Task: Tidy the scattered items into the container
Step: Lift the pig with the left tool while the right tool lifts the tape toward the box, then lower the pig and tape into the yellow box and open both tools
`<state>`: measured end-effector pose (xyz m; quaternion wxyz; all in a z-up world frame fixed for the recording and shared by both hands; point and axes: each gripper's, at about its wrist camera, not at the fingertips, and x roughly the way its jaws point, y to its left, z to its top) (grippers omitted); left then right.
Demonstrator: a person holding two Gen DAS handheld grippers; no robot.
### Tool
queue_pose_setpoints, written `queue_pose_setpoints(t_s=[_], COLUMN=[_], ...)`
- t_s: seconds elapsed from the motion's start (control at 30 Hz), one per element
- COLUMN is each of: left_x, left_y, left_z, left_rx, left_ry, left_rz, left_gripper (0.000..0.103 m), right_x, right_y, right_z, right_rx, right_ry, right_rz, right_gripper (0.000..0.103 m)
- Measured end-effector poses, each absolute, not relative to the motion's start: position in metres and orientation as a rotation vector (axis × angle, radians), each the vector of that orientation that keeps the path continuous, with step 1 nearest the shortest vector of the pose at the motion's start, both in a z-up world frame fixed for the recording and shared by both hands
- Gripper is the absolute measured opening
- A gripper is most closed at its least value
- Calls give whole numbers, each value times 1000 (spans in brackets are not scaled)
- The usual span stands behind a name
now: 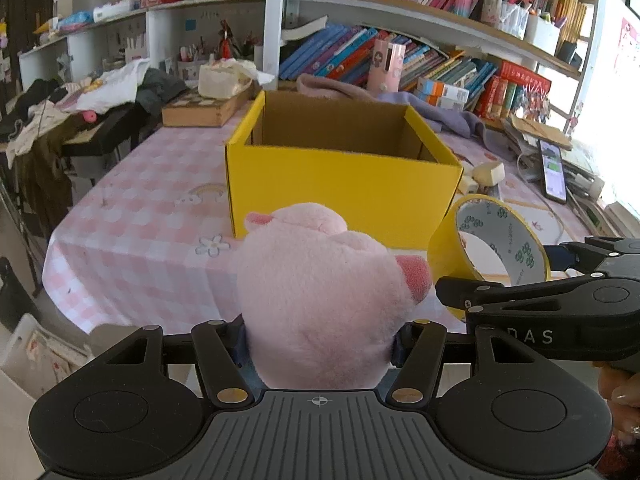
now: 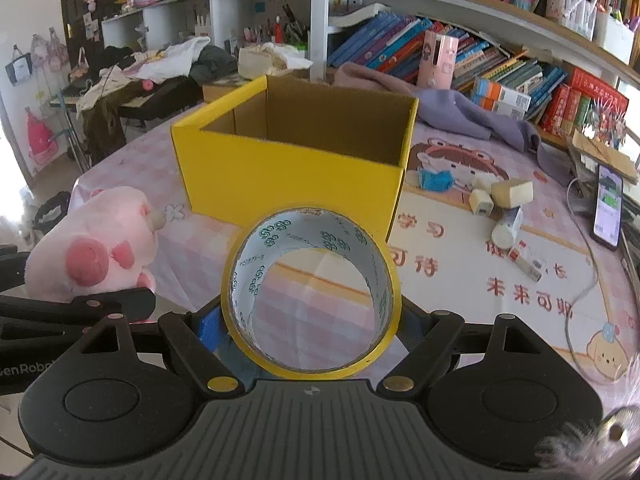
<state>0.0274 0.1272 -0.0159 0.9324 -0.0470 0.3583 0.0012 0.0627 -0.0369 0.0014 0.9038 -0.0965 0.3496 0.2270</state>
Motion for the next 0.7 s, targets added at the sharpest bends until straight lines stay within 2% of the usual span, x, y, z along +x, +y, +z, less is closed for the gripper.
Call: queue_pose_setpoints(t_s=[0.7], left_x=[108], left_y=[131], left_z=[26], left_rx=[-5], left_ry=[609], left_rz=[-27], left_gripper=[60], right_x=[145], right_y=[-26], right_z=[46], right_rx=[-217], right_ry=[539], right_rz=[497], right_gripper=[81])
